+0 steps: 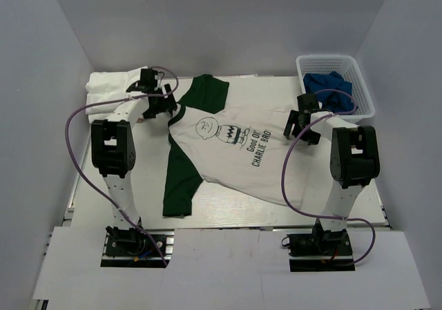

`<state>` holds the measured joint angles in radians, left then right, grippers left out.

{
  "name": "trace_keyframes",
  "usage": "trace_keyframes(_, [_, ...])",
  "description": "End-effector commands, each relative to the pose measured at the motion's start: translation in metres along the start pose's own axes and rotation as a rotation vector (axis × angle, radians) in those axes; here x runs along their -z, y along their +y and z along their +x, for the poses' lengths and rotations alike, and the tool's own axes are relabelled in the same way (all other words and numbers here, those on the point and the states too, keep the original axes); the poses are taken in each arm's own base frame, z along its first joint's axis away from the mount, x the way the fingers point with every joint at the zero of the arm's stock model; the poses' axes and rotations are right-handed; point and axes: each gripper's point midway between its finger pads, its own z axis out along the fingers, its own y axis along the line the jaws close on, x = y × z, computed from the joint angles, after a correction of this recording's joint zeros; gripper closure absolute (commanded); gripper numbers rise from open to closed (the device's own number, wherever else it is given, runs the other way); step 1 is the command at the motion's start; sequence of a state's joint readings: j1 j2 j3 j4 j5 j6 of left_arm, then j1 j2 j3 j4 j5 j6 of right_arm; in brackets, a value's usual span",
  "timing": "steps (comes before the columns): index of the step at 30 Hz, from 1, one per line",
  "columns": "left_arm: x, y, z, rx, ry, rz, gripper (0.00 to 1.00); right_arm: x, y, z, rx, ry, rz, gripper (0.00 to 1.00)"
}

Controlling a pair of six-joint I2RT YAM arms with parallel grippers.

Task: Fold and stack the t-shirts
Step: Flatten out the tshirt

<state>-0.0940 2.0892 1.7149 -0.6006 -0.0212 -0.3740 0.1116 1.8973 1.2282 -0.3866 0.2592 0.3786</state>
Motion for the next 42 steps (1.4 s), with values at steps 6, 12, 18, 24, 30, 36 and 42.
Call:
trace_keyframes(6, [0.088,0.008,0.063,0.140,-0.029,0.079,0.00,0.006,-0.001,0.017,0.029,0.055,-0.029,0.10])
trace_keyframes(12, [0.087,0.010,0.112,0.146,0.023,0.143,0.11,0.009,0.002,0.017,0.031,0.051,-0.046,0.10])
trace_keyframes(18, [0.062,0.001,0.132,0.110,0.097,0.190,0.24,0.012,0.003,0.014,0.027,0.036,-0.060,0.10])
trace_keyframes(24, [0.033,0.005,0.149,0.094,0.150,0.158,0.49,0.013,0.003,0.017,0.026,0.040,-0.059,0.10])
trace_keyframes(30, [0.031,-0.003,0.149,0.100,0.172,0.177,1.00,0.015,0.002,0.022,0.022,0.046,-0.065,0.11])
trace_keyframes(36, [0.096,0.008,0.124,0.128,0.130,0.058,1.00,0.016,0.002,0.031,0.019,0.056,-0.077,0.11])
trace_keyframes(42, [0.172,0.037,0.180,0.268,0.294,-0.082,1.00,0.020,0.002,0.036,0.011,0.052,-0.093,0.11])
